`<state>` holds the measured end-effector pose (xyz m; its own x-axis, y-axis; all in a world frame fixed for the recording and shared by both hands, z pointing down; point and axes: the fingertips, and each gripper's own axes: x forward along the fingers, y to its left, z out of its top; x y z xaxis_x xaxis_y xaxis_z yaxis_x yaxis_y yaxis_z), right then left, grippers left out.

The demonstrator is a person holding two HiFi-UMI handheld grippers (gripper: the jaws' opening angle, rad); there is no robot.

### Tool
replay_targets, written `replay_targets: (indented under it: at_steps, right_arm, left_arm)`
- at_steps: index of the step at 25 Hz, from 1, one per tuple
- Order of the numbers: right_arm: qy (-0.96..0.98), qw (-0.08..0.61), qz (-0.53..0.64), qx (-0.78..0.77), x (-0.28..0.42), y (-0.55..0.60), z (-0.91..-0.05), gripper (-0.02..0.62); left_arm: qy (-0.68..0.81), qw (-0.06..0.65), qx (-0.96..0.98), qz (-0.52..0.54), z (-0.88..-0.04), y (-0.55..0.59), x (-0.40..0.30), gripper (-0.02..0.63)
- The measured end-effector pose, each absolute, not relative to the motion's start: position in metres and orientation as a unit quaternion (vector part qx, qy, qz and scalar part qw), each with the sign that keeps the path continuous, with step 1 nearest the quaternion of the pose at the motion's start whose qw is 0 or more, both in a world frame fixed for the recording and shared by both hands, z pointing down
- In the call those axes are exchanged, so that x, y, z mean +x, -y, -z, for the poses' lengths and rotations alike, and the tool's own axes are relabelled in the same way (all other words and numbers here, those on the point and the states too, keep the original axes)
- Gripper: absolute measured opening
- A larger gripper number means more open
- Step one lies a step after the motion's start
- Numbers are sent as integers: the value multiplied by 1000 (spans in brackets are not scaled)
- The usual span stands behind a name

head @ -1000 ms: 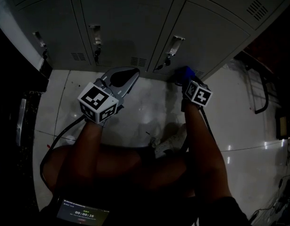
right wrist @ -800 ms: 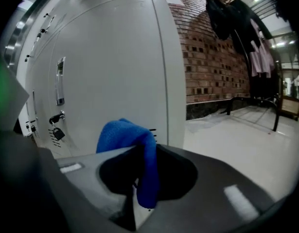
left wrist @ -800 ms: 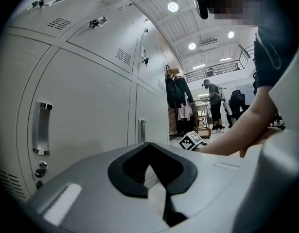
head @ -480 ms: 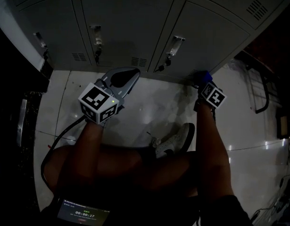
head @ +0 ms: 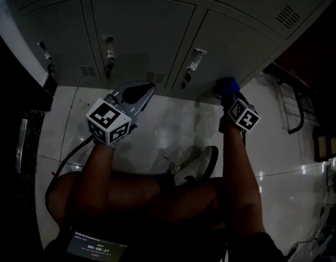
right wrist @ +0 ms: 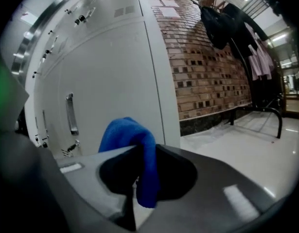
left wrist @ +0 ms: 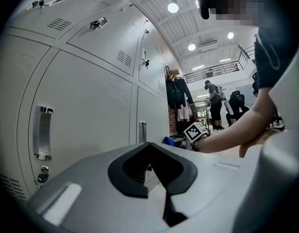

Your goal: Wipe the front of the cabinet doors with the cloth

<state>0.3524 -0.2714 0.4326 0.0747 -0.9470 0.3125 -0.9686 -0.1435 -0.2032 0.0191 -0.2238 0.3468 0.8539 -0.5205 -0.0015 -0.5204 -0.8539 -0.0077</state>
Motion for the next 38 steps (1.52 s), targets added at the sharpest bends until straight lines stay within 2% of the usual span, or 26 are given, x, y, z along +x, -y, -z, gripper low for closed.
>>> replay_targets:
  at_steps: [4,12,22,38]
  right_arm:
    - [714,-19,-129,688,318,271,-377,61]
    - [844,-60,-61,529,203,257,-316,61]
    - [911,-24,-50,409,105,235,-328,61]
    - [924,5,-30,382,73,226,-339,61]
  left_arm:
    - [-271,15,-962,-9,-334,226,12,3]
    - [-291,33,-956,-18,-314,236,-14,3]
    - [-293,36,-955,-8,-320,244,-17,3]
    - [-292,16,-956,5,-340,241,-8,3]
